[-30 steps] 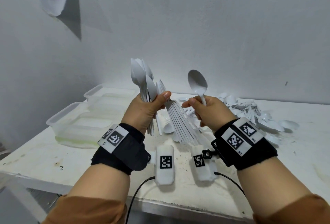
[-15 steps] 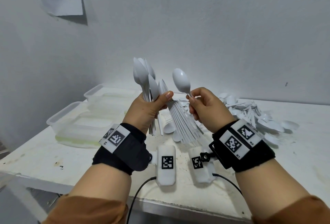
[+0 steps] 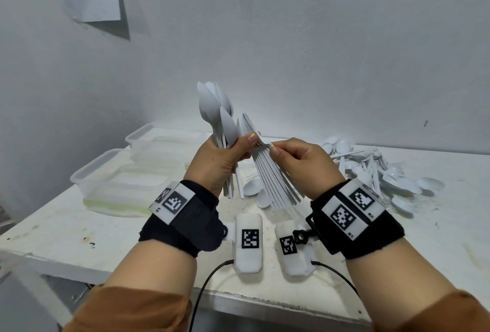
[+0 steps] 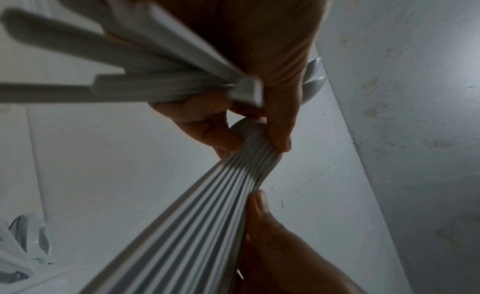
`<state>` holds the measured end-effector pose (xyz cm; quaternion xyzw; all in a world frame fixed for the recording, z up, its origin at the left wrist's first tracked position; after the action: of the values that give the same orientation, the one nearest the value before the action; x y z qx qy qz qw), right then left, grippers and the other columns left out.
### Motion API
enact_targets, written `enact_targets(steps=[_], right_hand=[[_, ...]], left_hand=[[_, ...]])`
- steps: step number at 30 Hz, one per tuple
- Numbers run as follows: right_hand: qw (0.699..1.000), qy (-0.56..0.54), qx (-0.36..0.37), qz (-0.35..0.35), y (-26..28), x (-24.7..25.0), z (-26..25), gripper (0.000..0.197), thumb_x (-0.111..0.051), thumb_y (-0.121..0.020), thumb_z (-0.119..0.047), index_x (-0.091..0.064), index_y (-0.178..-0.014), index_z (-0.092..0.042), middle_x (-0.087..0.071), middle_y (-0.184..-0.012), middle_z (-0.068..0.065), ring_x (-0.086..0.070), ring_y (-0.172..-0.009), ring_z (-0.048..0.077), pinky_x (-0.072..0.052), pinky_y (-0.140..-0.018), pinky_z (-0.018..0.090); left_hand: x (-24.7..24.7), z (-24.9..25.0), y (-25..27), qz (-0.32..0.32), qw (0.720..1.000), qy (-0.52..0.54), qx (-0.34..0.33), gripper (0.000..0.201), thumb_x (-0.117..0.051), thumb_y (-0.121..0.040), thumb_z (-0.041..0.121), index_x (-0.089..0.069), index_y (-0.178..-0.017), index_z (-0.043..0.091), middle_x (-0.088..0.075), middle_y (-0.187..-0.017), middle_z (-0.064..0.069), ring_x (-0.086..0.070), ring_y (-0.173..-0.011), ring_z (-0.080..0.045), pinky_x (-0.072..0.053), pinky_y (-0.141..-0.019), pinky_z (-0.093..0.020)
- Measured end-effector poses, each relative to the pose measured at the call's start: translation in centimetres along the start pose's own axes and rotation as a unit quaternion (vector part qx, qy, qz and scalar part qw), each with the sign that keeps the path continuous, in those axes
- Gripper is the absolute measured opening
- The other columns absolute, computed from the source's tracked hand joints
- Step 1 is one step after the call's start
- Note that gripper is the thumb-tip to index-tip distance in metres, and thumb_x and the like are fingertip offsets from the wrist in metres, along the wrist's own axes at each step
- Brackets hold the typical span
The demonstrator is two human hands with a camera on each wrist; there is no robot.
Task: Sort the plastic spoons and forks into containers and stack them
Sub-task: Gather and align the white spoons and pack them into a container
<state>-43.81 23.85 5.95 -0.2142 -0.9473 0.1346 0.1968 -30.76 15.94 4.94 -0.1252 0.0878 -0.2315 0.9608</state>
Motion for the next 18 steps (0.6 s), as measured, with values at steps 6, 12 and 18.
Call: enact_targets(steps=[6, 12, 18], right_hand=[[1.000, -0.007, -0.025, -0.016, 0.14, 0.00, 0.07, 0.013, -0.060, -0.090, -0.019, -0.068, -0.086, -0.028, -0.061, -0.069, -0.016, -0.053, -0.051, -0.013, -0.039, -0.050, 0.004], [0.998, -0.010, -0.045, -0.038, 0.10, 0.04, 0.26, 0.020, -0.057, -0.092, -0.020, -0.068, -0.078, -0.030, -0.063, -0.069, -0.013, -0.056, -0.061, -0.001, -0.050, -0.070, 0.024], [0.995, -0.051, -0.066, -0.048, -0.01, 0.19, 0.37, 0.024, -0.052, -0.095, -0.017, -0.066, -0.077, -0.026, -0.065, -0.072, -0.004, -0.060, -0.071, 0.013, -0.053, -0.075, 0.035]], left_hand=[[0.05, -0.27, -0.05, 0.004, 1.000, -0.007, -0.010, 0.071, -0.074, -0.052, 0.053, -0.067, -0.105, 0.006, -0.072, -0.101, -0.009, -0.067, -0.093, -0.020, -0.050, -0.083, -0.034], [-0.04, -0.53, -0.20, -0.001, 1.000, -0.016, -0.018, 0.070, -0.074, -0.055, 0.053, -0.067, -0.106, 0.005, -0.072, -0.099, -0.009, -0.066, -0.085, -0.015, -0.048, -0.073, -0.028], [-0.23, -0.75, -0.30, -0.007, 1.000, -0.012, -0.009, 0.033, -0.072, -0.069, 0.035, -0.067, -0.093, 0.013, -0.072, -0.080, 0.004, -0.063, -0.070, -0.003, -0.046, -0.059, -0.015]])
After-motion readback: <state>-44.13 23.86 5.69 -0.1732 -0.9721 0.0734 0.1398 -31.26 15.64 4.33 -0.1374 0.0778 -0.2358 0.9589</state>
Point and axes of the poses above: each hand's wrist, its own y-axis away from the middle knuckle, its own x-axis out of the back of the hand, z = x × y, the point moved 3 cm from there along -y, towards the middle knuckle
